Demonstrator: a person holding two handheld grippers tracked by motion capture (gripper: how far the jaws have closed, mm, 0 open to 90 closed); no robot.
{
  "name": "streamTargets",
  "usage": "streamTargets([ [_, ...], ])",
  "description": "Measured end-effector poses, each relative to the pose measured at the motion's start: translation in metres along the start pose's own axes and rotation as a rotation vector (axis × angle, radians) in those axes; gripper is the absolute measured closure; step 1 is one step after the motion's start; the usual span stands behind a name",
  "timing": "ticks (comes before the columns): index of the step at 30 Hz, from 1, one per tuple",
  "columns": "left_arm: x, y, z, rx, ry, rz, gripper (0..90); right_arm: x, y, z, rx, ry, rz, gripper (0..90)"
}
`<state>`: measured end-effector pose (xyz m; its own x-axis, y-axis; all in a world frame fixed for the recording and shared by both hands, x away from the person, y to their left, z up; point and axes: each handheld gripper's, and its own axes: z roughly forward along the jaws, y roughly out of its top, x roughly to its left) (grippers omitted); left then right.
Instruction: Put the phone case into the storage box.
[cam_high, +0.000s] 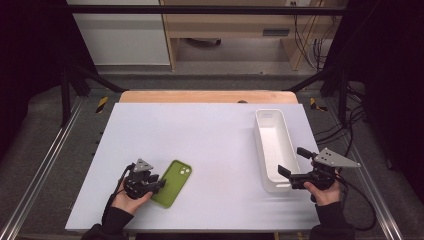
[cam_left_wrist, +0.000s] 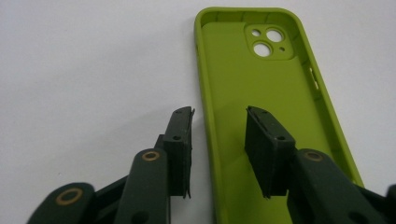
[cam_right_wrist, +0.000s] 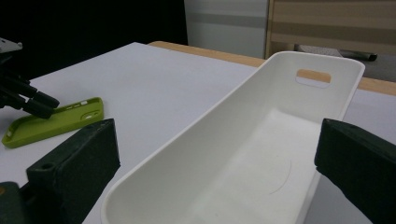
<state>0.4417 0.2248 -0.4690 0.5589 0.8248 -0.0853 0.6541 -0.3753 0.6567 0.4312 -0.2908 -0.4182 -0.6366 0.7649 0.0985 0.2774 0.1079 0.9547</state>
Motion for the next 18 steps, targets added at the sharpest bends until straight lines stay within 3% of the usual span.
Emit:
streamTargets([
  [10,-0.0013,0.0016,-0.0005,0.019,-0.006,0.003,74.7,0.0002,-0.0001,0.0004,0.002,0.001,0.002,0.5],
  [18,-0.0020,0.0035,-0.0013,0.031,0.026,0.012,82.7,0.0002,0.0002,0.0002,0.003,0.002,0.004,0.4],
])
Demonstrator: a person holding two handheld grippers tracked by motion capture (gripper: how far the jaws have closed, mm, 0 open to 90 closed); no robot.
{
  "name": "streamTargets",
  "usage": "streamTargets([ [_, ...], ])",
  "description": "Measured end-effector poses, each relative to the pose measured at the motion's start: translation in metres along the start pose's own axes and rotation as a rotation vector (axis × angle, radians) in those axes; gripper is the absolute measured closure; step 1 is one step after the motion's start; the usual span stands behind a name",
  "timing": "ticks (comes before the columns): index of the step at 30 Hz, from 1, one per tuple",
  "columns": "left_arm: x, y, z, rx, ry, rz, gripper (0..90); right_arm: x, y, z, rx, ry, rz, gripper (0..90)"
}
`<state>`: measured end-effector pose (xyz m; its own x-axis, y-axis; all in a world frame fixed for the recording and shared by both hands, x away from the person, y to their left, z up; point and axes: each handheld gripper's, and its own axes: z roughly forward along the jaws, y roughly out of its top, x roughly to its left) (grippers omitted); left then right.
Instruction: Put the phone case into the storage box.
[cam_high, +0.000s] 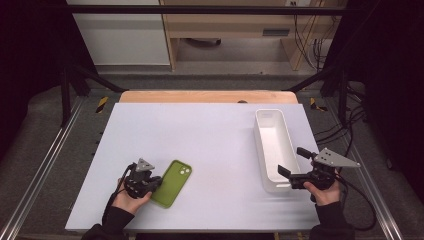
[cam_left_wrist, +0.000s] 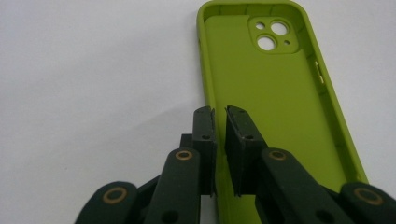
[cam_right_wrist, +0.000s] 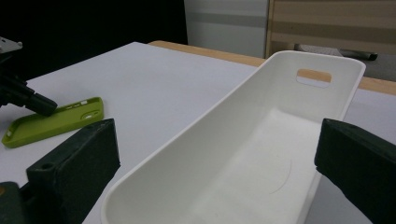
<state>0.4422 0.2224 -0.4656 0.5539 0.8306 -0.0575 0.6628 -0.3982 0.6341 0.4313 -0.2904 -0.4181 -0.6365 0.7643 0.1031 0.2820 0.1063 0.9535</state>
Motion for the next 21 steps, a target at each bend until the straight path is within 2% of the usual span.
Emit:
streamTargets([
  [4,-0.0009,0.0007,0.0000,0.004,0.011,0.007,84.8,0.0000,0.0000,0.0002,0.000,0.000,-0.001,0.5],
  [21,0.0017,0.0002,-0.0008,-0.006,0.012,0.007,87.6,0.0001,0.0001,0.0001,0.001,0.003,0.000,0.5],
])
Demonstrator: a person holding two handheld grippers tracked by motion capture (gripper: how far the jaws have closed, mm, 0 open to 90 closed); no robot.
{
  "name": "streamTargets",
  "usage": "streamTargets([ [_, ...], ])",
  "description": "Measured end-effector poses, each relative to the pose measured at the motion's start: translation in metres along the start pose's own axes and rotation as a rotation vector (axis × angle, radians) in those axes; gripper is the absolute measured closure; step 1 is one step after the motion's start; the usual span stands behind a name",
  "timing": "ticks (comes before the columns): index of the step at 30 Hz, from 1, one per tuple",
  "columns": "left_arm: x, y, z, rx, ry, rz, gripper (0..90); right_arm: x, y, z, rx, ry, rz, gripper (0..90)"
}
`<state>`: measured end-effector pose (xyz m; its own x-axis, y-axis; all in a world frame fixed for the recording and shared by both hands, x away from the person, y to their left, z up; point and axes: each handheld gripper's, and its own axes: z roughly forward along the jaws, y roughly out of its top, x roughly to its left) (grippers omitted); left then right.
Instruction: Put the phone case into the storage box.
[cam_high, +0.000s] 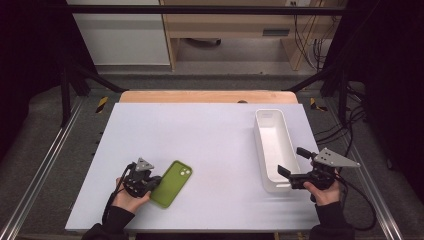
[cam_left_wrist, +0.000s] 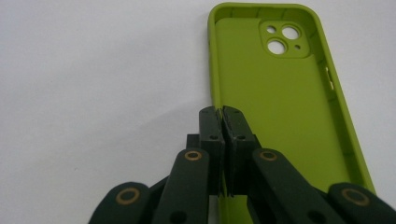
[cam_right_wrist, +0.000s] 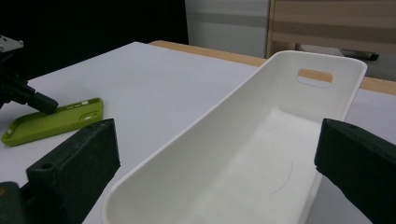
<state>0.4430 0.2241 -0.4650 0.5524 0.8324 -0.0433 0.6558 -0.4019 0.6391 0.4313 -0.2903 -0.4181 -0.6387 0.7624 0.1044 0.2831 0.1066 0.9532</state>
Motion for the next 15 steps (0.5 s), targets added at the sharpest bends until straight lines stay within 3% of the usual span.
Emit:
streamTargets([
  [10,0.000,0.002,-0.008,-0.030,-0.001,0.008,87.8,0.000,0.000,0.000,0.002,0.001,-0.002,0.5],
  [15,-0.001,0.003,-0.014,-0.069,-0.009,0.015,88.0,0.000,0.000,0.000,0.003,0.001,-0.002,0.5],
])
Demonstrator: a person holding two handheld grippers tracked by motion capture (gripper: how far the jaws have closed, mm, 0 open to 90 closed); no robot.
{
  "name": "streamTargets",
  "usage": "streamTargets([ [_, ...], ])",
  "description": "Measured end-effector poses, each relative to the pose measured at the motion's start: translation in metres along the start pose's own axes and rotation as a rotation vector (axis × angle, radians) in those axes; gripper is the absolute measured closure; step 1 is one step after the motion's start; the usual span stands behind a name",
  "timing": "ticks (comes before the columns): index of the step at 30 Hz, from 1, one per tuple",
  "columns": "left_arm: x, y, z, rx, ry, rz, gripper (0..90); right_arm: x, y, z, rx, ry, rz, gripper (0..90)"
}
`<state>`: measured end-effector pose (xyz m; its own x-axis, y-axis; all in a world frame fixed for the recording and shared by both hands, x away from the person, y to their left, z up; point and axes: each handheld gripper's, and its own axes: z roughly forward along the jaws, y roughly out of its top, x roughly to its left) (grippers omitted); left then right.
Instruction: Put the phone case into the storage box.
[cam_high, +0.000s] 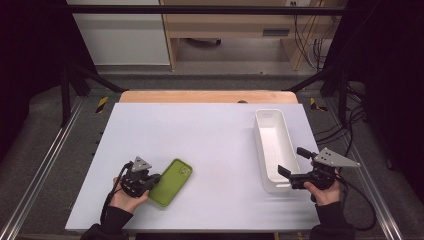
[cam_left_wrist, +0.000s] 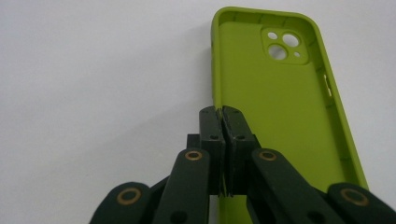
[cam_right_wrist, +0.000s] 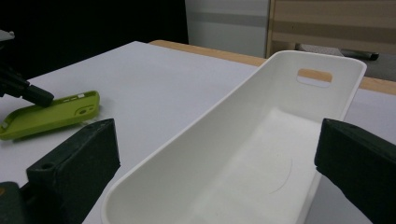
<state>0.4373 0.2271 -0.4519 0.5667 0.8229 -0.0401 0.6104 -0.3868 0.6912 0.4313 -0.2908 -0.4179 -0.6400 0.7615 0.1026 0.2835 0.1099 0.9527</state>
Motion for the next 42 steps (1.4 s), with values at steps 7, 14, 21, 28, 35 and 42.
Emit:
streamTargets([
  [7,-0.001,0.004,-0.009,-0.050,-0.005,0.019,88.0,0.000,0.000,0.000,0.001,-0.001,-0.002,0.5],
  [14,-0.002,0.008,-0.018,-0.089,-0.022,0.022,87.9,0.000,0.000,0.000,0.001,0.000,-0.001,0.5],
  [21,-0.004,0.015,-0.026,-0.133,-0.038,0.039,88.0,0.000,0.000,0.001,0.006,0.001,-0.005,0.5],
  [28,-0.006,0.022,-0.034,-0.175,-0.042,0.062,88.0,0.002,0.002,0.000,-0.001,0.001,-0.007,0.5],
  [35,-0.005,0.030,-0.040,-0.196,-0.049,0.070,88.0,0.007,0.006,0.002,0.010,0.012,-0.018,0.5],
  [42,-0.007,0.037,-0.042,-0.220,-0.059,0.096,87.9,0.015,0.010,0.007,0.025,0.031,-0.030,0.5],
])
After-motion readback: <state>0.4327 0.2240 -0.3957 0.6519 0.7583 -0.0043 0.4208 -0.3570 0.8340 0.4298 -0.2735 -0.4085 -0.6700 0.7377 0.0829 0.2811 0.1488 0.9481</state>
